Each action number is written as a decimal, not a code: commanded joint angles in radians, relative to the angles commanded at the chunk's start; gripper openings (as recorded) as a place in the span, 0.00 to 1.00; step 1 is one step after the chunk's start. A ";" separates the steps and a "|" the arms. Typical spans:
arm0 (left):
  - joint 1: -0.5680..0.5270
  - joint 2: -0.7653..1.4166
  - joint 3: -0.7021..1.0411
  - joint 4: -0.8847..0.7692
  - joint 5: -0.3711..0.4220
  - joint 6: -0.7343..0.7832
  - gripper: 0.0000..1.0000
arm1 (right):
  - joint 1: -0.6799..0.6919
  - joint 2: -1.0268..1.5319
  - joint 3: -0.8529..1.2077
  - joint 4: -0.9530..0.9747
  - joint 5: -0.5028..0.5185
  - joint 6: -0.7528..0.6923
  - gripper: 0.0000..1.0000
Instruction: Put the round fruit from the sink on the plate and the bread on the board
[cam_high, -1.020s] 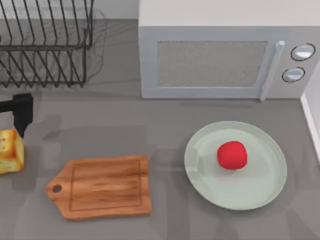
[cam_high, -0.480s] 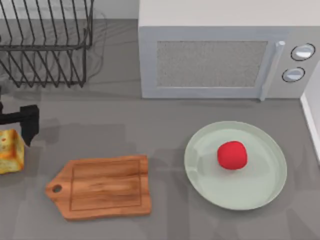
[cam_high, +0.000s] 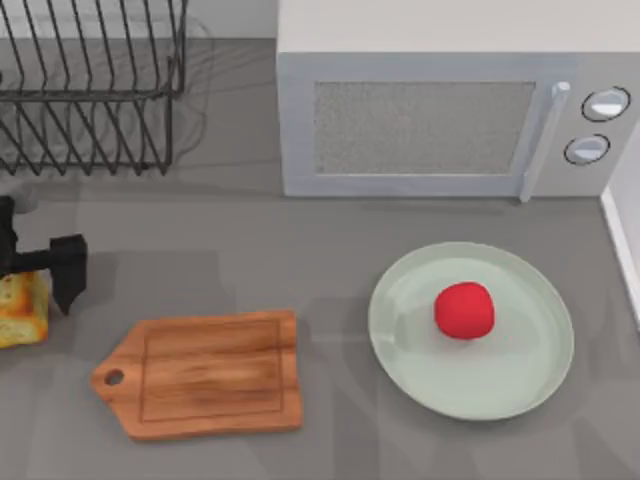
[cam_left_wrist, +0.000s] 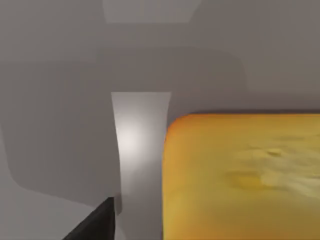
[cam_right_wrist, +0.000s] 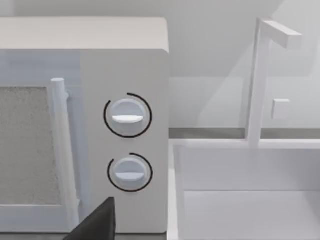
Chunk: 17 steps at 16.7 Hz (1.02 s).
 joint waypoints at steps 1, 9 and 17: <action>0.000 0.000 0.000 0.000 0.000 0.000 0.92 | 0.000 0.000 0.000 0.000 0.000 0.000 1.00; 0.000 0.000 0.000 0.000 0.000 0.000 0.32 | 0.000 0.000 0.000 0.000 0.000 0.000 1.00; 0.000 0.000 0.000 0.000 0.000 0.000 0.00 | 0.000 0.000 0.000 0.000 0.000 0.000 1.00</action>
